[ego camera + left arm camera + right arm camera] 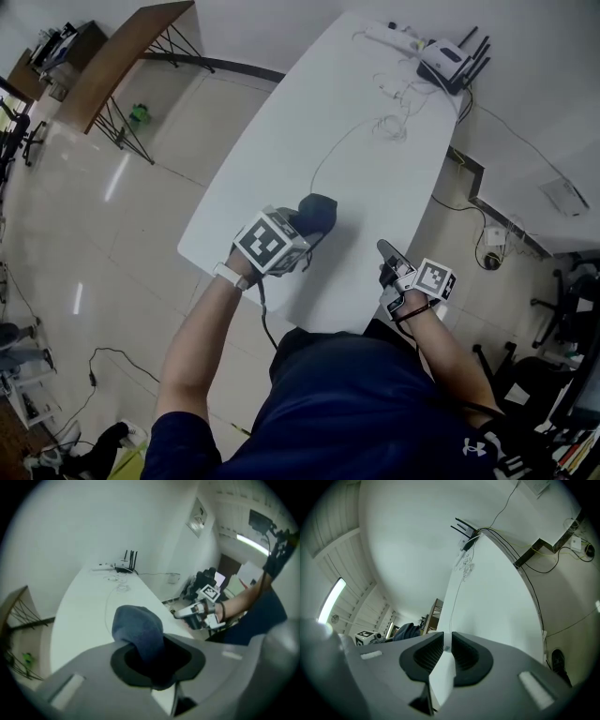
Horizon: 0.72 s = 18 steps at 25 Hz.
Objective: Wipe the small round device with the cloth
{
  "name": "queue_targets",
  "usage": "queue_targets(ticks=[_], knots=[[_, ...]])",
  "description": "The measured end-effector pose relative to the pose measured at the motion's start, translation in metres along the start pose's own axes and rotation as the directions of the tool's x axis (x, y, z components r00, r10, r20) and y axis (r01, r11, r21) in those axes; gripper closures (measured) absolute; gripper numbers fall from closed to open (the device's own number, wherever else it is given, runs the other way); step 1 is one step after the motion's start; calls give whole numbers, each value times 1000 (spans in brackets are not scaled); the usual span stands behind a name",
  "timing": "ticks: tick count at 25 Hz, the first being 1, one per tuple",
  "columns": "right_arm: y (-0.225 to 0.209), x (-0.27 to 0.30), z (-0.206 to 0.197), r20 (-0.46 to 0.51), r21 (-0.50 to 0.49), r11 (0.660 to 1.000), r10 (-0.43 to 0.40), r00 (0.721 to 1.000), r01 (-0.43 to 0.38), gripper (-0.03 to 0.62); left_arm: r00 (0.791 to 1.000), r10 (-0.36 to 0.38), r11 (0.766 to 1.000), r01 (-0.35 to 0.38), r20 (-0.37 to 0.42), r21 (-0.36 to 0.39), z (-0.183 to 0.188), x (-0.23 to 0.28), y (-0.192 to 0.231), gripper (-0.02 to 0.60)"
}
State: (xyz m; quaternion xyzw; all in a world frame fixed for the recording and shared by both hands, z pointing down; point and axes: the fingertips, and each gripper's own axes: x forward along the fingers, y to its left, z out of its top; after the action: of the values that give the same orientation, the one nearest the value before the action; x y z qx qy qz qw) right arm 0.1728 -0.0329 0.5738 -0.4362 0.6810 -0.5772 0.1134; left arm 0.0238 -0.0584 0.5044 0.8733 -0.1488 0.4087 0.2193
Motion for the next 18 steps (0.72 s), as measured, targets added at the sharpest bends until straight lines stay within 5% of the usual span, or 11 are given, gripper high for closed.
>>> queue_targets(ticks=[4,7,10,14,18], knots=[[10,1,-2,2,-26,1000,17,1000,-16,534,987,163,979,-161,-8,123,-1,-24,76,517],[21,0,-7,-8,-68,997,25,1000,-26,534,970,224,933,-186,-94,308,-12,-12,114,517],[27,-4,-11,-4,-75,997,22,1000,-23,534,953,184,895,-61,-241,443,-28,23,121,517],[26,-15,-12,24,-59,998,3,1000,-1,534,924,120,863,84,-363,499,-39,64,122,517],[29,-24,-15,46,-40,999,8,999,-7,534,903,45,880,167,-427,445,-51,76,116,517]])
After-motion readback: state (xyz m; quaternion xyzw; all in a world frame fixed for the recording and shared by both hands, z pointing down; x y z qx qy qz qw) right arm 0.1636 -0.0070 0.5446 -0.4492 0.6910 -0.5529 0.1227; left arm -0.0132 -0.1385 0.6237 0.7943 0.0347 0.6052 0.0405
